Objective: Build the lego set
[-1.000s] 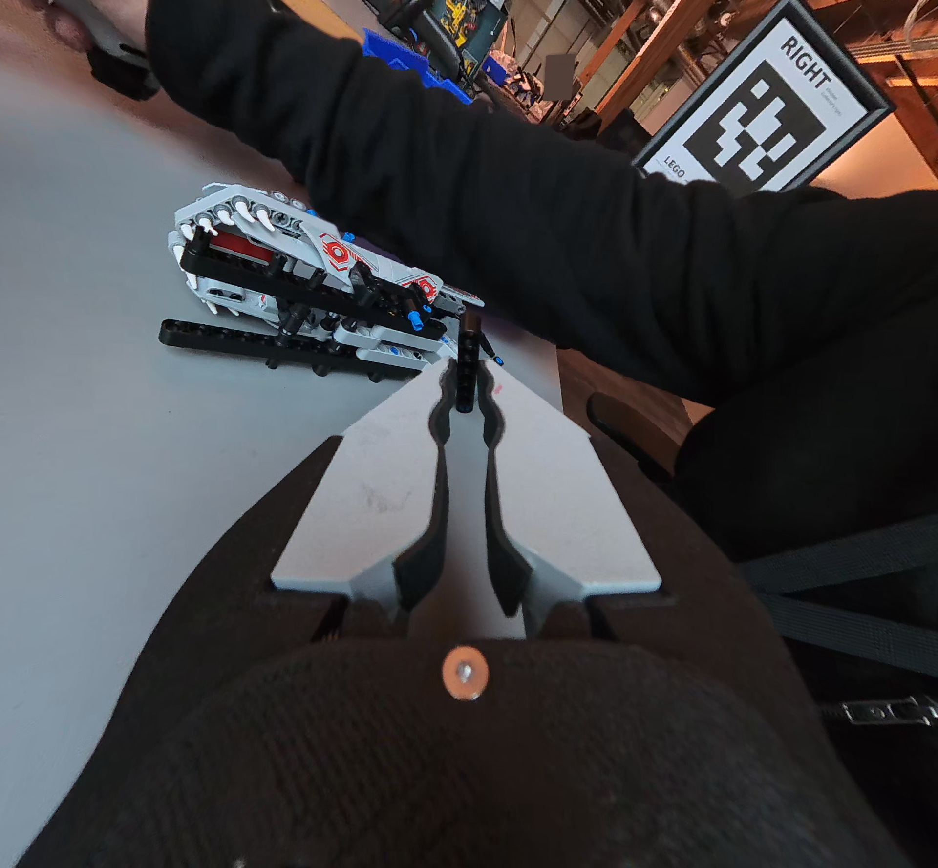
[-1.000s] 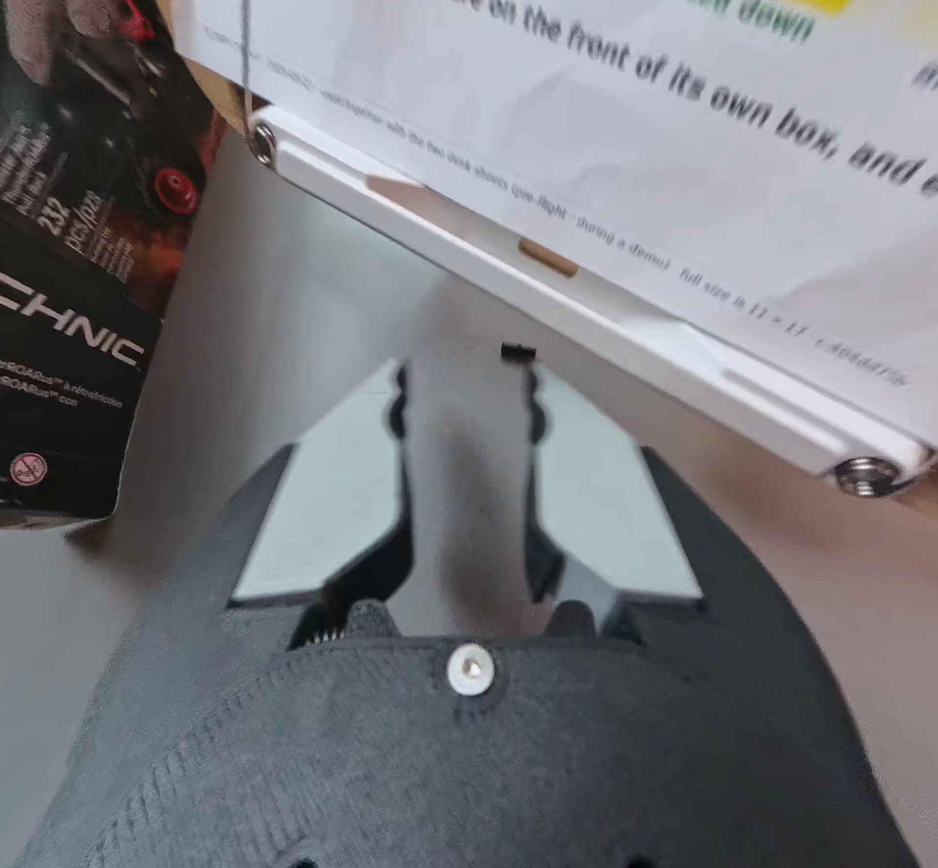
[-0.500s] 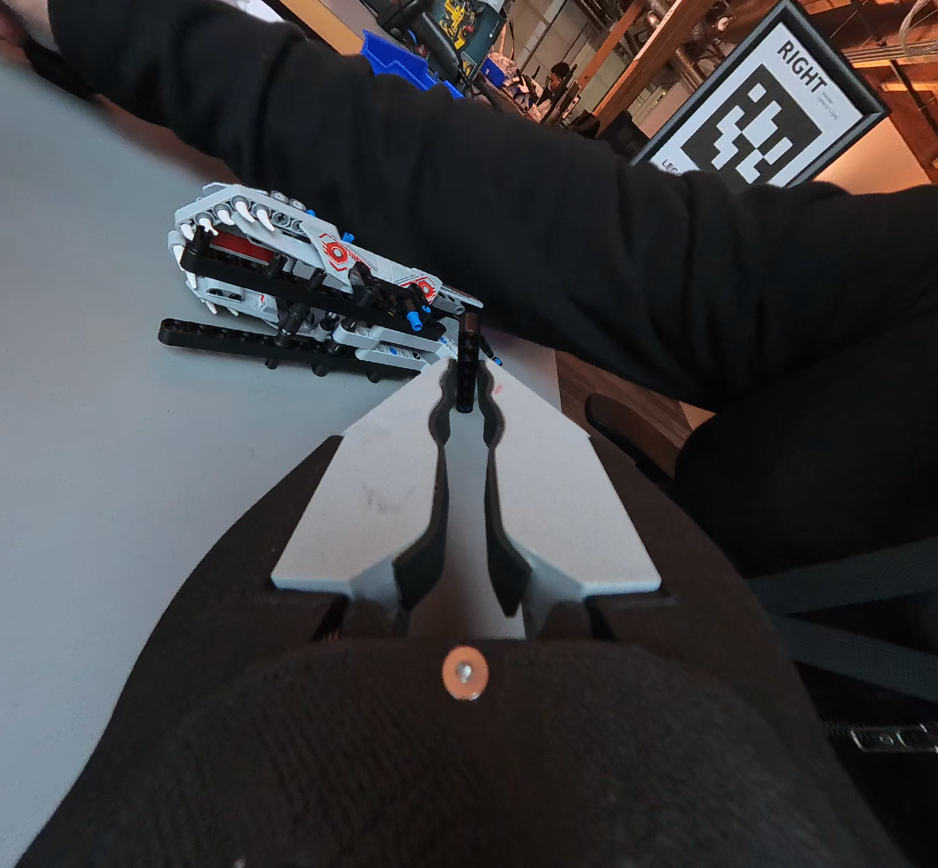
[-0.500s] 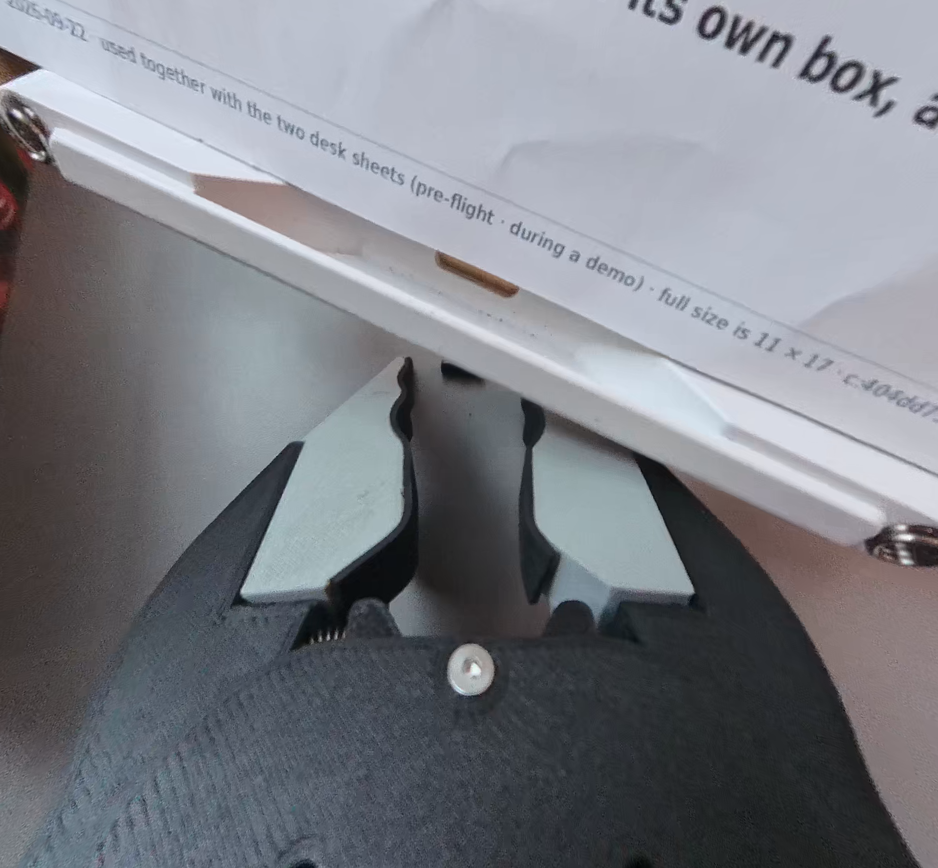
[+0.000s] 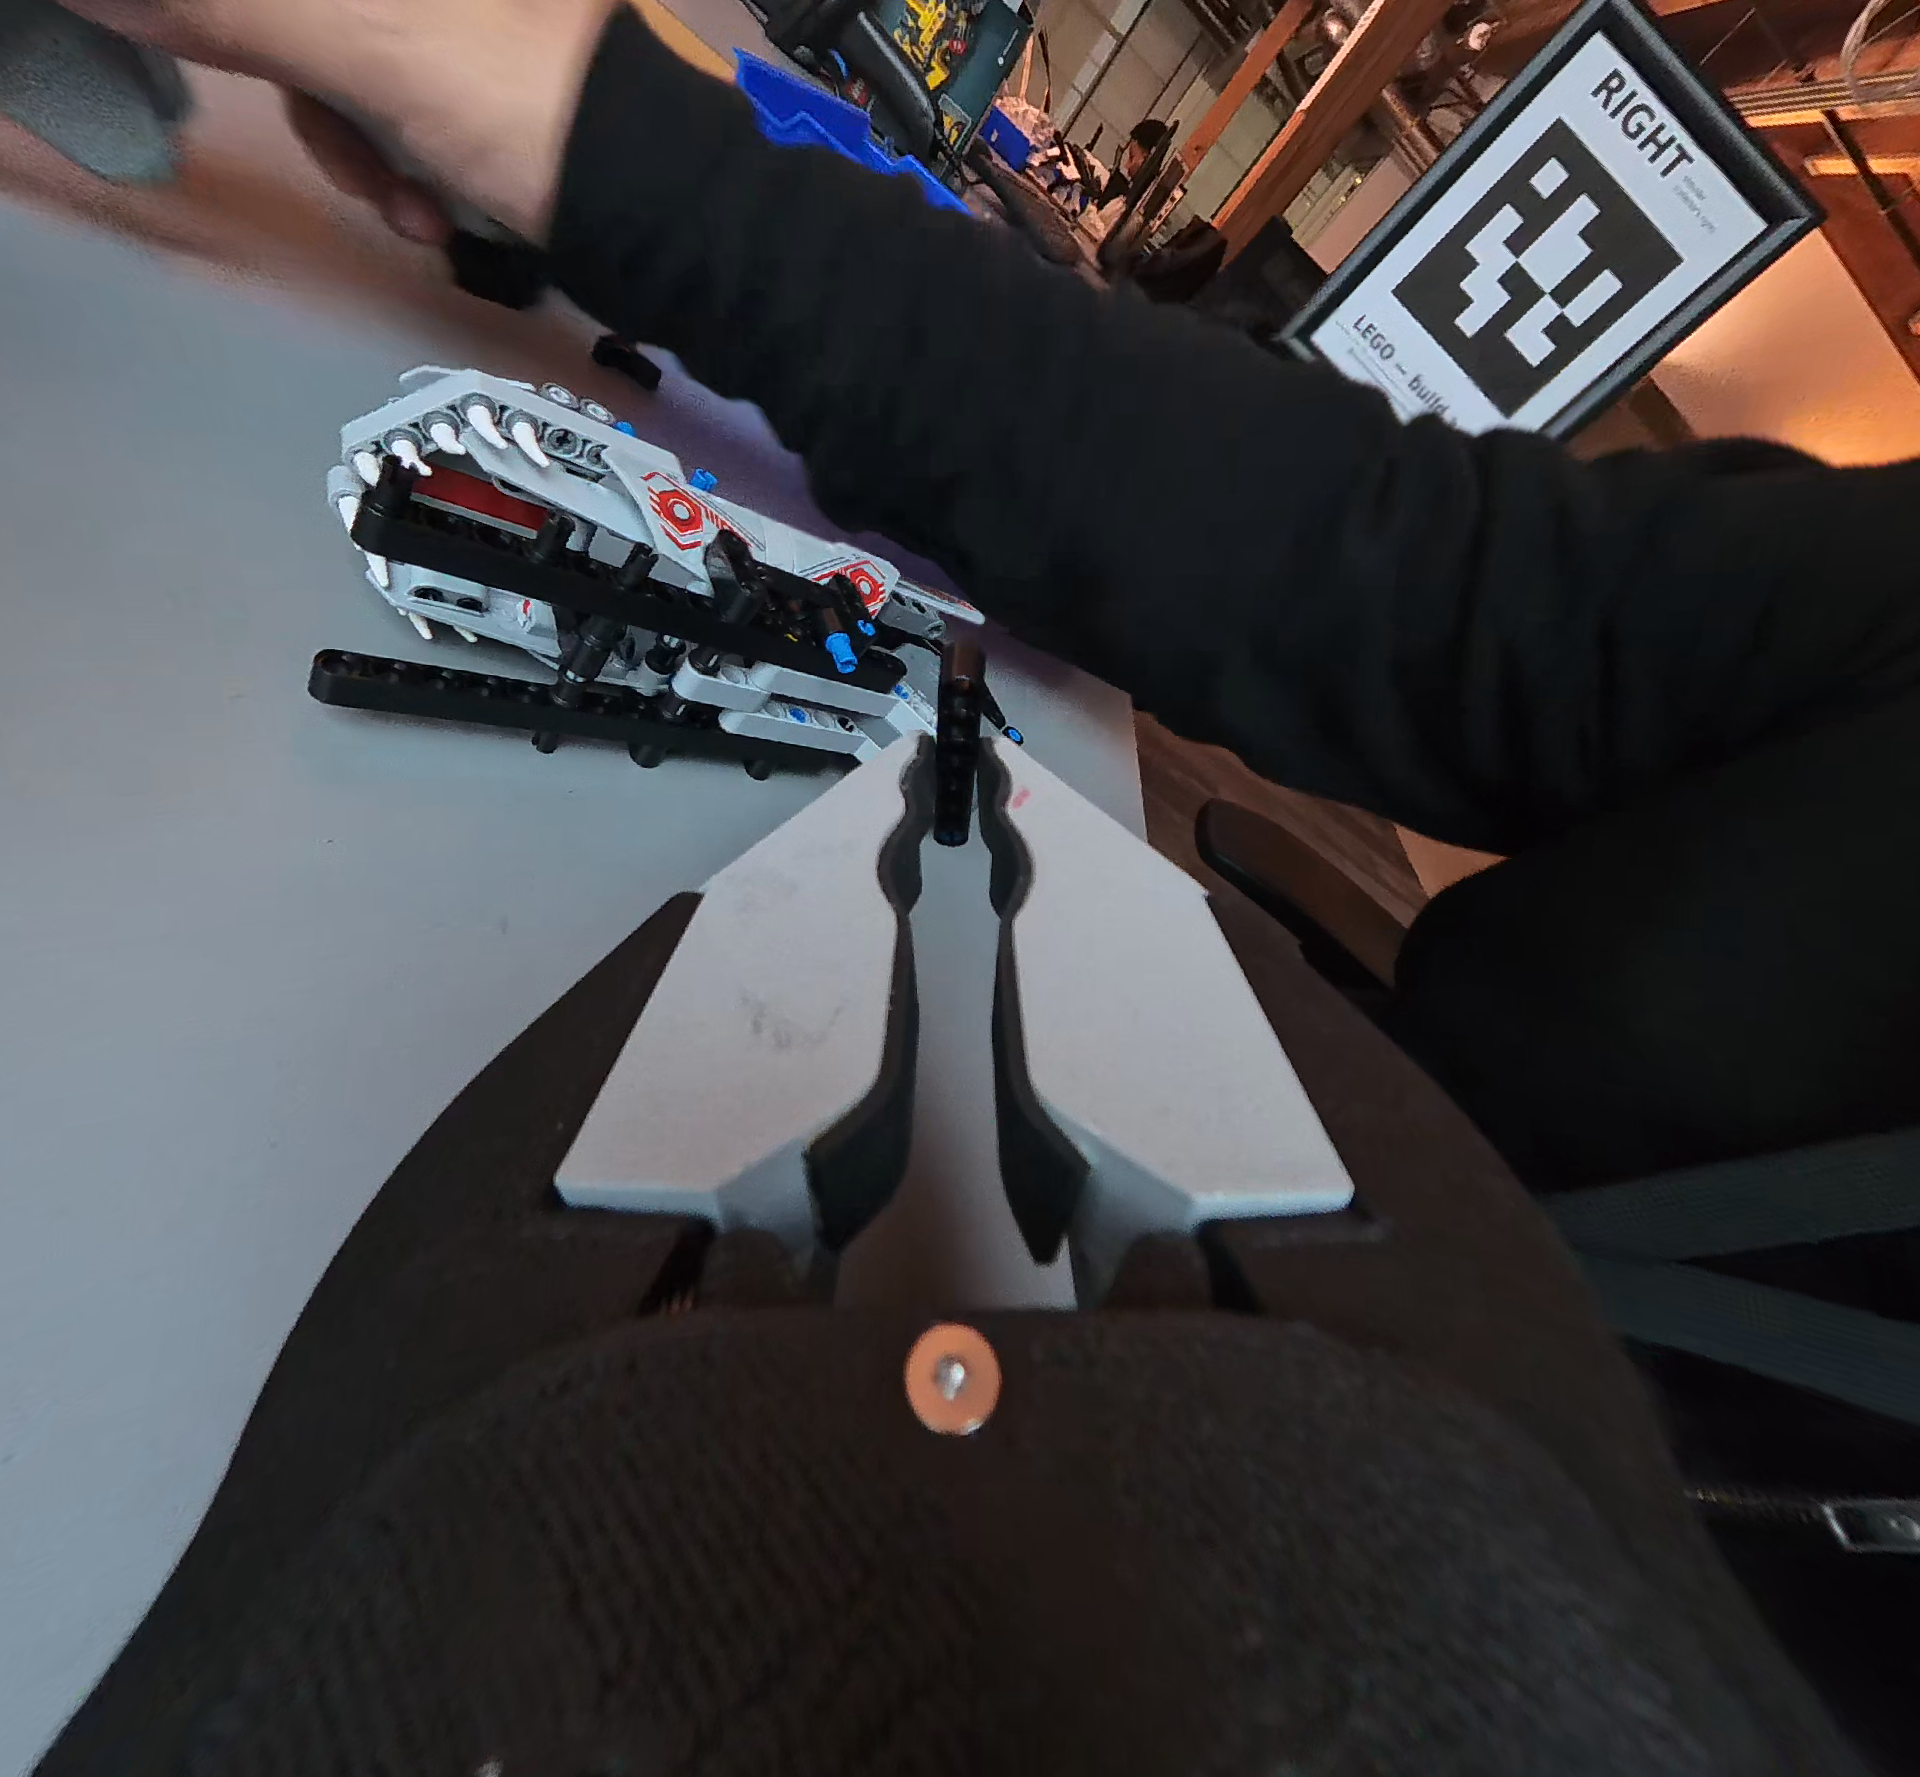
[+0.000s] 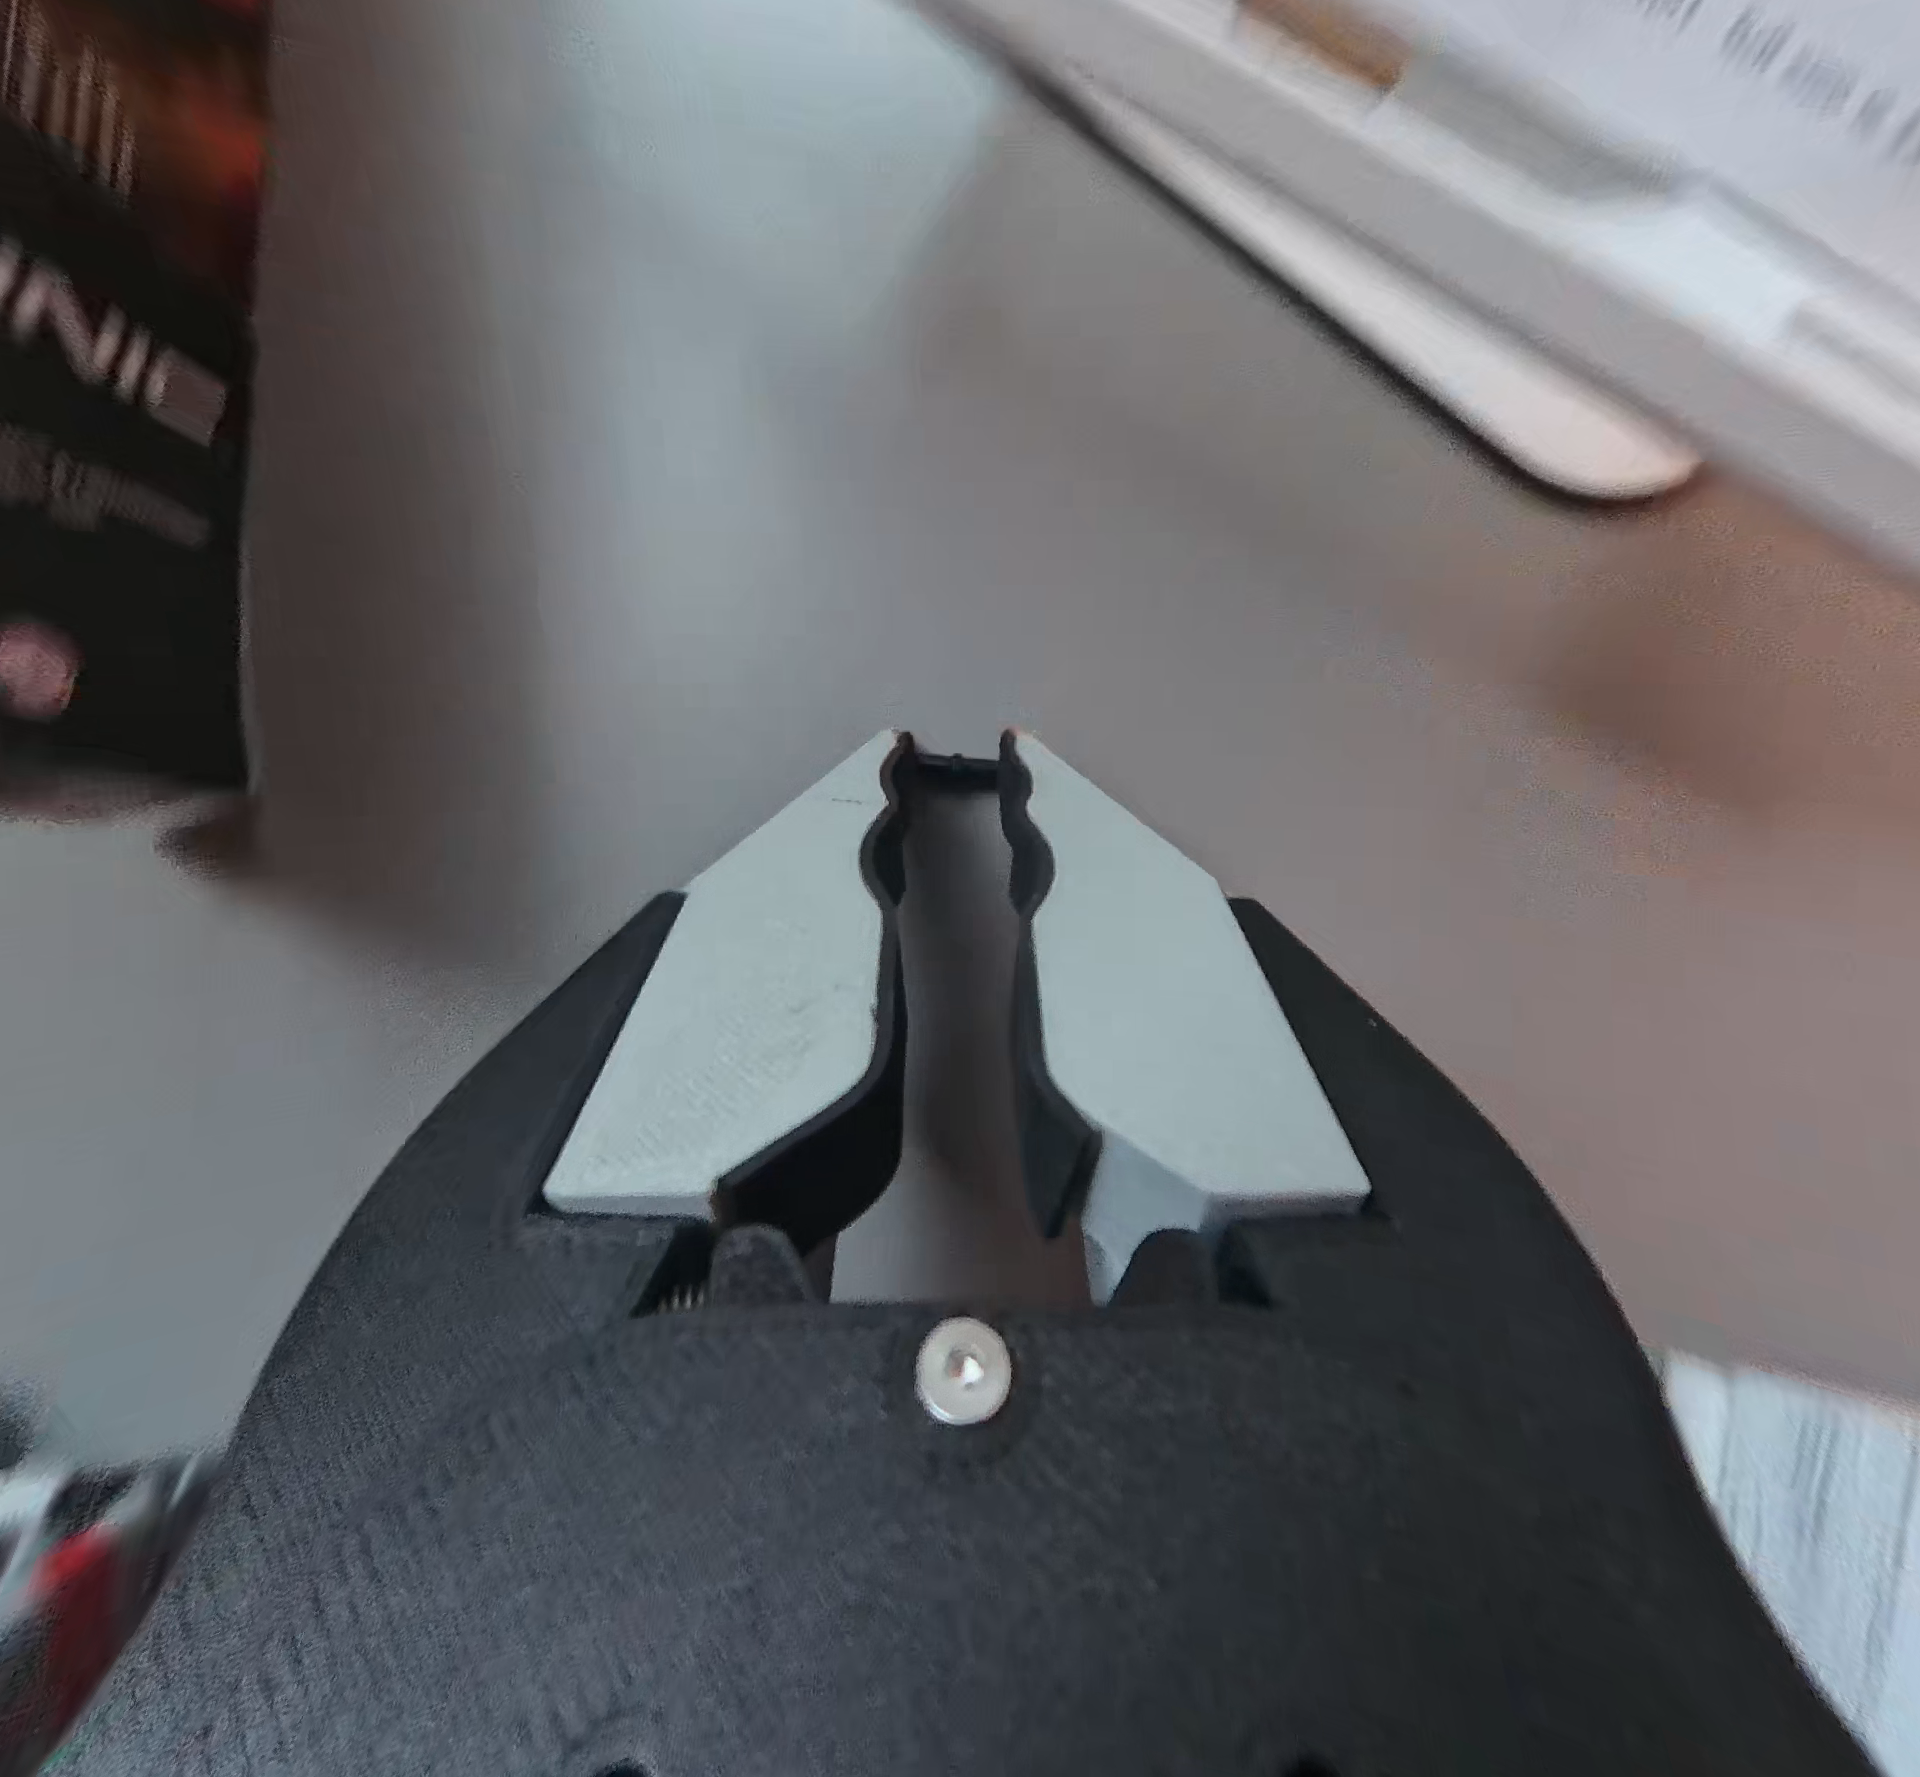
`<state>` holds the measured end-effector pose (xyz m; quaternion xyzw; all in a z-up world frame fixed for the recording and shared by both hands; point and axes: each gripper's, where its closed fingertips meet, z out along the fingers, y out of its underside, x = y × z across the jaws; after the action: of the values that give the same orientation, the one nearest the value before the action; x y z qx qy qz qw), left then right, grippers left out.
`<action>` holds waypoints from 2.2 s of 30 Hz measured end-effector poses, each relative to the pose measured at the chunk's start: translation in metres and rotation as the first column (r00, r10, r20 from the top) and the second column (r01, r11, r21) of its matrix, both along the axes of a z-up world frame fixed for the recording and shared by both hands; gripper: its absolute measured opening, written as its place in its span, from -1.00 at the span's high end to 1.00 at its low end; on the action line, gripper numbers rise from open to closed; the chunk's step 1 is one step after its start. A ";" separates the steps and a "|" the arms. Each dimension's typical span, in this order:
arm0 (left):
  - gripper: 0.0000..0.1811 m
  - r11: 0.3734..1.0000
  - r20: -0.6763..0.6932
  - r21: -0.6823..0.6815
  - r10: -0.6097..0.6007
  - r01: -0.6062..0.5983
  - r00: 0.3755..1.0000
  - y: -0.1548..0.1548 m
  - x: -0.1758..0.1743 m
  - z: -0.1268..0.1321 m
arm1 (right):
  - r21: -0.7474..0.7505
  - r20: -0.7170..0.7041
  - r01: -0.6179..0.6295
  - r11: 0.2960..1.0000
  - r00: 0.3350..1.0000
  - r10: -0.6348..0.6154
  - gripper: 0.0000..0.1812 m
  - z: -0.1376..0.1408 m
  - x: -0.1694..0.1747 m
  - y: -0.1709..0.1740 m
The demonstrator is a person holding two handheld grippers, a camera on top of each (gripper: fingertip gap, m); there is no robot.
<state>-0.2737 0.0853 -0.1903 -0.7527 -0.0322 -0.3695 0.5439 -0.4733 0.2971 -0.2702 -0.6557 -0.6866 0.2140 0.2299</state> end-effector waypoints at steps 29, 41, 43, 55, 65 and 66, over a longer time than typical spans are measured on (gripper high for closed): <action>0.94 1.000 0.011 -0.002 -0.007 0.007 1.000 0.000 0.001 0.000 | 0.495 0.736 -0.171 0.852 0.603 -0.307 1.00 0.025 0.254 0.117; 0.94 1.000 0.008 -0.004 -0.024 0.024 1.000 -0.001 0.005 0.000 | 0.322 0.764 -0.047 0.945 0.603 -0.231 1.00 -0.002 0.263 0.094; 0.94 1.000 0.009 -0.005 -0.024 0.024 1.000 -0.001 0.005 0.000 | 0.264 0.733 -0.046 0.964 0.659 -0.169 1.00 0.006 0.259 0.076; 0.94 0.985 0.121 0.129 -0.133 0.117 0.984 -0.006 0.020 0.025 | -0.116 -0.201 -0.206 0.972 0.963 0.180 0.80 0.108 0.277 -0.100; 0.93 0.965 0.246 0.249 -0.148 0.085 0.958 -0.005 0.052 0.050 | -0.256 -0.548 -0.585 0.770 0.744 0.383 0.69 0.098 0.266 -0.202; 0.93 0.968 0.252 0.245 -0.119 0.056 0.960 -0.003 0.051 0.049 | -0.263 -0.567 -0.598 0.757 0.731 0.380 0.74 0.099 0.266 -0.204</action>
<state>-0.2230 0.0821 -0.1409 -0.6276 -0.0272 -0.4917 0.6030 -0.2069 0.0926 -0.1713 -0.4044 -0.6939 0.5690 0.1763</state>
